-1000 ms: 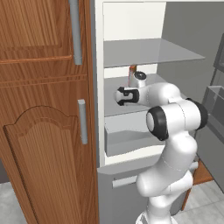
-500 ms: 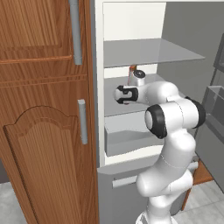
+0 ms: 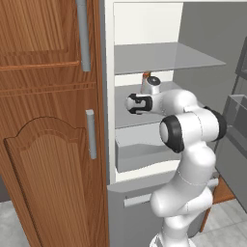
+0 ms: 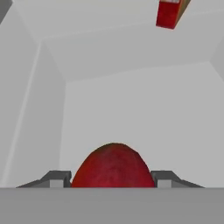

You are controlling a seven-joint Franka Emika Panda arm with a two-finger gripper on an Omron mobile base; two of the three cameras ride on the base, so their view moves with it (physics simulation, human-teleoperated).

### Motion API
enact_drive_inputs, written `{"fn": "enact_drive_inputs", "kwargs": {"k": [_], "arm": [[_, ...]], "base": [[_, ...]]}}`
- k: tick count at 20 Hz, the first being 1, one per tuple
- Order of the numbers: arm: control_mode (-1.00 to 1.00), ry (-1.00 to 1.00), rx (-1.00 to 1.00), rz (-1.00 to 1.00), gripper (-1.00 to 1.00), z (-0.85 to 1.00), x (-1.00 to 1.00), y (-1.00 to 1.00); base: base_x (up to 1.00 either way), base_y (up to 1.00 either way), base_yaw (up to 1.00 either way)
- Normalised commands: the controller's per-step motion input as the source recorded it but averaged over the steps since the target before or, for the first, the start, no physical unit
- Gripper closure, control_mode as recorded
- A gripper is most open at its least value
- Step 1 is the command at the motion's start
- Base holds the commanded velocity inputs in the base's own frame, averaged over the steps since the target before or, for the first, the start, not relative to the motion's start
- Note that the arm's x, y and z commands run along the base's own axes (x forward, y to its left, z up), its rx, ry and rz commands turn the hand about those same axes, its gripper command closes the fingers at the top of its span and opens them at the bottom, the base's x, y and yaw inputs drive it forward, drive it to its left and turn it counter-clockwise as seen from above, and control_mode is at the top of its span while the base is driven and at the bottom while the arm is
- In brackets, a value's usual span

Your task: Pick the banana and mango from the fridge and place them on the plate next to the blender to make a fruit smoothie.

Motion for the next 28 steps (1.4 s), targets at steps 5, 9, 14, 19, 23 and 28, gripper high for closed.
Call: {"fn": "enact_drive_inputs", "kwargs": {"k": [5, 9, 14, 19, 23, 28], "arm": [[-1.00, -0.09, 0.00, -0.01, 1.00, 0.00, -0.45, 0.00], [-1.00, -0.23, 0.00, -0.03, 1.00, 0.16, -0.72, 0.00], [-1.00, -0.20, -0.03, -0.04, 1.00, 0.65, -0.86, 0.00], [-1.00, -0.03, -0.01, -0.07, 1.00, 0.98, -1.00, 0.00], [-1.00, 0.09, 0.00, -0.08, 1.00, 1.00, -1.00, 0.00], [-1.00, 0.11, 0.00, -0.07, 1.00, 0.84, -1.00, 0.00]], "base": [[0.00, 0.00, 0.00], [0.00, 0.00, 0.00], [0.00, 0.00, 0.00], [0.00, 0.00, 0.00], [0.00, 0.00, 0.00], [0.00, 0.00, 0.00]]}}
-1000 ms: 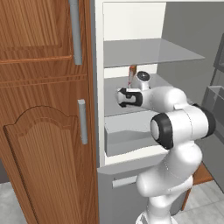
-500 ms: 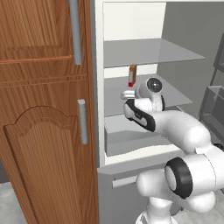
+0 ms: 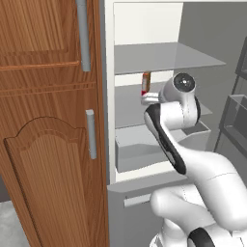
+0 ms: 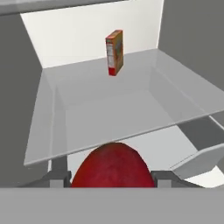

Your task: Pick the banana and mango from the fridge and place them on the plate next to the blender to make a fruit smoothie.

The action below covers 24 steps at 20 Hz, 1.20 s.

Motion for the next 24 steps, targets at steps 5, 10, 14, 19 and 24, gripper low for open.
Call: {"fn": "enact_drive_inputs", "kwargs": {"k": [5, 10, 14, 19, 24], "arm": [[-1.00, 0.03, 0.01, -0.01, 1.00, 0.29, -1.00, 0.00], [-1.00, 0.00, 0.10, 0.00, 1.00, 0.00, -0.91, 0.00], [-1.00, 0.00, 0.03, 0.00, 1.00, 0.00, -0.29, 0.00], [1.00, 0.00, 0.00, 0.00, 1.00, 0.00, -0.03, 0.00], [1.00, 0.00, 0.00, 0.00, 1.00, 0.00, 0.00, 0.00]], "base": [[0.00, 0.00, 0.00], [0.00, 0.00, 0.00], [0.00, 0.00, 0.00], [-0.08, 0.00, 0.00], [-0.87, 0.00, -0.01]]}}
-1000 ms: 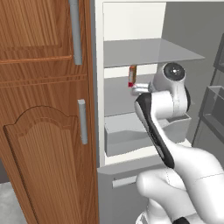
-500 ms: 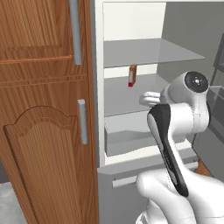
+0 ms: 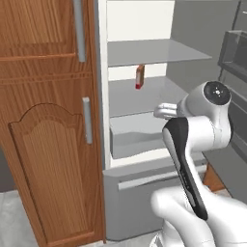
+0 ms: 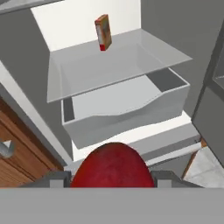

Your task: Pick the banana and mango from the fridge and place them on the plate next to the blender to make a fruit smoothie.

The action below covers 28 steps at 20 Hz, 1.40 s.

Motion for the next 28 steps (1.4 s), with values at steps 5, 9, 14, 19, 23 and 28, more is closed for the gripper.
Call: {"fn": "enact_drive_inputs", "kwargs": {"k": [5, 9, 14, 19, 23, 28], "arm": [[1.00, 0.00, 0.00, 0.00, 1.00, 0.00, 0.00, 0.00], [1.00, 0.00, 0.00, 0.00, 1.00, 0.00, 0.00, 0.00], [1.00, 0.00, 0.00, 0.00, 1.00, 0.00, 0.00, 0.00], [1.00, 0.00, 0.00, 0.00, 1.00, 0.00, 0.00, 0.00], [1.00, 0.00, 0.00, 0.00, 1.00, 0.00, 0.00, 0.00], [1.00, 0.00, 0.00, 0.00, 1.00, 0.00, 0.00, 0.00]], "base": [[-1.00, 0.00, -0.12], [-1.00, 0.07, -0.26], [-1.00, 0.09, -0.49], [-0.97, 0.01, -0.73], [-0.77, 0.00, -0.81], [-0.45, -0.09, -0.81]]}}
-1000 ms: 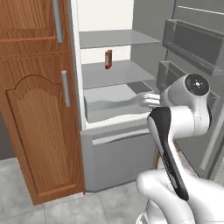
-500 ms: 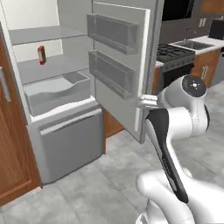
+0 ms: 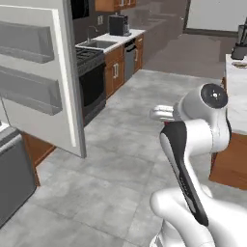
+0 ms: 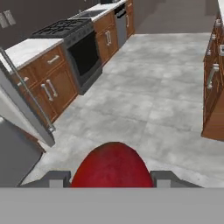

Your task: Pick the banana and mango from the fridge and place them on the plate next to the blender to make a fruit smoothie.

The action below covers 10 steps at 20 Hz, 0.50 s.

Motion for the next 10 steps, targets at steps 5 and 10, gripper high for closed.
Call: {"fn": "enact_drive_inputs", "kwargs": {"k": [5, 10], "arm": [[1.00, 0.00, 0.00, 0.00, 1.00, 0.00, 0.00, 0.00], [1.00, 0.00, 0.00, 0.00, 1.00, 0.00, 0.00, 0.00]], "base": [[-0.04, -0.66, -0.72], [0.65, -0.49, -0.45]]}}
